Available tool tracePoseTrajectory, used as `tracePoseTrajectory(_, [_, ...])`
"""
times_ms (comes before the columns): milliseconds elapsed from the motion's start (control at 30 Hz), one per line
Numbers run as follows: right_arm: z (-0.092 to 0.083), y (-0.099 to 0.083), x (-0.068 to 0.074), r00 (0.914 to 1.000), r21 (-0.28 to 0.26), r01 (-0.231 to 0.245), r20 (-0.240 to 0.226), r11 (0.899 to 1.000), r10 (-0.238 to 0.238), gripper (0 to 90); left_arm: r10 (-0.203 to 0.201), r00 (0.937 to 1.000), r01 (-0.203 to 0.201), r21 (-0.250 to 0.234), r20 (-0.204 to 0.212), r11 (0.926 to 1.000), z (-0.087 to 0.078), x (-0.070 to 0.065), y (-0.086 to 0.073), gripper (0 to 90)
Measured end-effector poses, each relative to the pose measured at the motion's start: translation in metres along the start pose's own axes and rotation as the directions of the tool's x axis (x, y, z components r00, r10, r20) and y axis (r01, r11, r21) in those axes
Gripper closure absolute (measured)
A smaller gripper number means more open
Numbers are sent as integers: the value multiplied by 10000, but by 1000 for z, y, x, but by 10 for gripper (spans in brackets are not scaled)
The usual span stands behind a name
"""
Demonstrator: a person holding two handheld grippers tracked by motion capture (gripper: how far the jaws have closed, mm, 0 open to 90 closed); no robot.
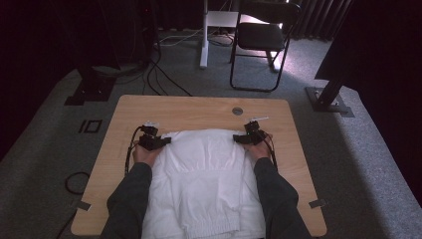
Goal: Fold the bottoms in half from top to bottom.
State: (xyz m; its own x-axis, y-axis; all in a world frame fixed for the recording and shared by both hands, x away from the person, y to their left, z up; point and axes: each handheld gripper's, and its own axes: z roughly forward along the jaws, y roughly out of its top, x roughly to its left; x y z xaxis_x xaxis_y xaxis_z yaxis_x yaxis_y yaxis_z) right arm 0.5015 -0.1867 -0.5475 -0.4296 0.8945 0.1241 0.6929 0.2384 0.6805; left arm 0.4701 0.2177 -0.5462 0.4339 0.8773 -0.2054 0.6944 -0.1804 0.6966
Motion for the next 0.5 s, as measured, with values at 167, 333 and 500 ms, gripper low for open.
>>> tracePoseTrajectory(167, [-2, -1, 6, 9973, 129, 231, -703, 9997, -221, 764, -62, 9999, 62, 11, -90, 10000, 0, -2, 0, 715])
tracePoseTrajectory(333, [-5, 0, 2, 9961, 122, 59, -885, 9999, -48, 844, -134, 9998, 135, 89, -173, 9999, -6, 0, 4, 792])
tracePoseTrajectory(500, [-28, 13, 0, 9960, -633, 172, -860, 9978, -227, 848, -121, 9999, 116, -787, -61, 9968, -29, -4, 20, 812])
